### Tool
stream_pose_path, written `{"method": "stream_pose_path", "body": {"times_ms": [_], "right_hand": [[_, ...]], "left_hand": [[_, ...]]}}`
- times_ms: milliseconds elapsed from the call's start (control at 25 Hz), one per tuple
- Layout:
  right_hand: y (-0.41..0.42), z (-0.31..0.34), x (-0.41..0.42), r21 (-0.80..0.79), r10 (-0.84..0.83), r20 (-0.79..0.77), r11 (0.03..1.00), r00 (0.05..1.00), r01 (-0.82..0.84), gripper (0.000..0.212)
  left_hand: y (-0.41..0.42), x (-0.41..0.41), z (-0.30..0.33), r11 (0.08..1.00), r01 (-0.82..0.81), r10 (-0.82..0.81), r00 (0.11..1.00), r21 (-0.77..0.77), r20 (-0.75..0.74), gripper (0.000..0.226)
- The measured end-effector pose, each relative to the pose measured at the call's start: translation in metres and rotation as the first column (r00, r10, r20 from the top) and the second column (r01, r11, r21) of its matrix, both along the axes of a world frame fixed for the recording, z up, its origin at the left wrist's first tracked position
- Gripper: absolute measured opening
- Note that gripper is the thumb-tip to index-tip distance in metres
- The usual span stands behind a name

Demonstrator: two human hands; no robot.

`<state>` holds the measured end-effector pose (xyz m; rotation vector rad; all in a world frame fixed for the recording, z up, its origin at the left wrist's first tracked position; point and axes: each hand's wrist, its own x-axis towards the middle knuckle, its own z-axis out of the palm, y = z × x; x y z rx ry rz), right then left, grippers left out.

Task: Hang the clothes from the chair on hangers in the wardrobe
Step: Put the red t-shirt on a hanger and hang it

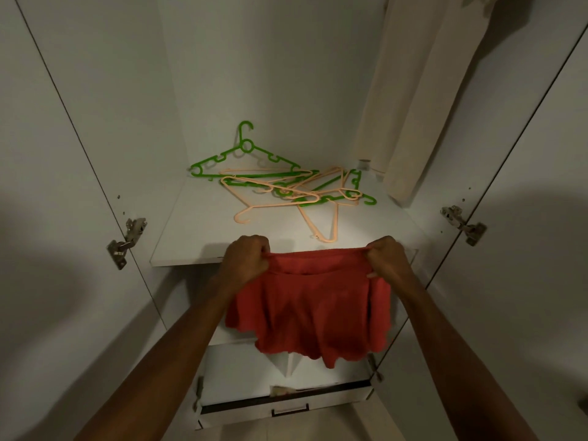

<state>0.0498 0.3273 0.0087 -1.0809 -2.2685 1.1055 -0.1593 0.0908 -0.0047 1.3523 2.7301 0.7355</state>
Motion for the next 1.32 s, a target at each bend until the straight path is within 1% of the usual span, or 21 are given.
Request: {"method": "stream_pose_path", "body": {"times_ms": [80, 120, 160, 240, 360, 440, 520, 560, 640, 720, 840, 920, 960, 1000, 1040, 1080, 1120, 1160, 1200, 1240, 1320], "right_hand": [[0.006, -0.005, 0.003, -0.055, 0.033, -0.019, 0.998, 0.999, -0.034, 0.029], [0.007, -0.006, 0.003, -0.127, 0.039, -0.045, 0.991, 0.998, -0.044, 0.032], [0.007, -0.008, 0.005, -0.186, 0.05, -0.063, 0.981, 0.997, -0.061, 0.032], [0.006, -0.006, 0.003, -0.187, 0.12, -0.072, 0.973, 0.99, -0.132, 0.029], [0.007, -0.003, -0.004, -0.167, 0.228, -0.081, 0.956, 0.97, -0.239, 0.035], [0.015, -0.003, -0.016, -0.197, 0.239, -0.063, 0.949, 0.969, -0.246, 0.042], [0.027, -0.004, -0.033, -0.272, 0.284, -0.026, 0.921, 0.958, -0.28, 0.041], [0.036, -0.006, -0.043, -0.327, 0.347, 0.014, 0.888, 0.938, -0.324, 0.035], [0.052, -0.016, -0.06, -0.46, 0.531, 0.076, 0.769, 0.844, -0.443, 0.022], [0.065, -0.022, -0.079, -0.549, 0.677, 0.14, 0.66, 0.722, -0.513, 0.02], [0.079, -0.015, -0.113, -0.595, 0.818, 0.231, 0.548, 0.528, -0.589, 0.024], [0.087, 0.0, -0.134, -0.593, 0.866, 0.299, 0.498, 0.401, -0.633, 0.033], [0.089, 0.008, -0.145, -0.572, 0.874, 0.323, 0.486, 0.363, -0.661, 0.032], [0.088, 0.015, -0.156, -0.534, 0.866, 0.326, 0.5, 0.38, -0.681, 0.027], [0.086, 0.018, -0.169, -0.45, 0.826, 0.308, 0.564, 0.472, -0.693, 0.019], [0.085, 0.016, -0.186, -0.308, 0.758, 0.262, 0.652, 0.598, -0.692, 0.013], [0.085, 0.01, -0.206, -0.117, 0.677, 0.191, 0.735, 0.711, -0.668, 0.014], [0.082, 0.005, -0.225, 0.083, 0.615, 0.114, 0.777, 0.78, -0.624, 0.017], [0.079, -0.002, -0.243, 0.279, 0.602, 0.079, 0.752, 0.794, -0.598, 0.019], [0.077, -0.012, -0.26, 0.456, 0.625, 0.11, 0.659, 0.773, -0.598, 0.024], [0.073, -0.034, -0.284, 0.641, 0.617, 0.289, 0.443, 0.732, -0.626, 0.042]], "left_hand": [[0.0, -0.002, -0.007, 0.982, -0.013, -0.044, 0.953, 0.187, 0.3, 0.023], [0.001, -0.001, -0.009, 0.969, -0.027, -0.071, 0.921, 0.245, 0.382, 0.022], [0.002, 0.001, -0.01, 0.955, -0.028, -0.104, 0.903, 0.297, 0.417, 0.02], [0.005, 0.001, -0.013, 0.906, -0.02, -0.179, 0.886, 0.422, 0.427, 0.025], [0.011, -0.001, -0.012, 0.877, 0.012, -0.198, 0.919, 0.48, 0.341, 0.027], [0.015, -0.001, -0.008, 0.893, 0.037, -0.163, 0.956, 0.45, 0.245, 0.024], [0.016, -0.006, -0.002, 0.928, 0.059, -0.121, 0.981, 0.369, 0.149, 0.022], [0.016, -0.01, 0.001, 0.954, 0.094, -0.129, 0.986, 0.285, 0.106, 0.022], [0.016, -0.021, 0.004, 0.983, 0.172, -0.176, 0.982, 0.058, 0.071, 0.029], [0.016, -0.029, 0.009, 0.978, 0.203, -0.192, 0.968, -0.051, 0.162, 0.031], [0.019, -0.042, 0.019, 0.969, 0.243, -0.203, 0.88, -0.04, 0.428, 0.03], [0.017, -0.048, 0.024, 0.968, 0.247, -0.201, 0.857, -0.035, 0.475, 0.027], [0.015, -0.05, 0.024, 0.977, 0.214, -0.183, 0.856, -0.007, 0.484, 0.021], [0.014, -0.051, 0.023, 0.987, 0.154, -0.158, 0.854, 0.049, 0.495, 0.014], [0.013, -0.052, 0.024, 0.99, 0.088, -0.133, 0.853, 0.111, 0.504, 0.01], [0.013, -0.051, 0.024, 0.986, 0.028, -0.107, 0.859, 0.162, 0.501, 0.01], [0.015, -0.05, 0.024, 0.98, -0.022, -0.079, 0.867, 0.195, 0.493, 0.011], [0.017, -0.05, 0.023, 0.974, -0.068, -0.046, 0.874, 0.215, 0.484, 0.013], [0.018, -0.049, 0.025, 0.967, -0.107, -0.017, 0.878, 0.229, 0.479, 0.019], [0.018, -0.051, 0.024, 0.96, -0.139, 0.008, 0.88, 0.241, 0.475, 0.028], [0.018, -0.052, 0.027, 0.955, -0.169, 0.034, 0.879, 0.244, 0.475, 0.037]]}}
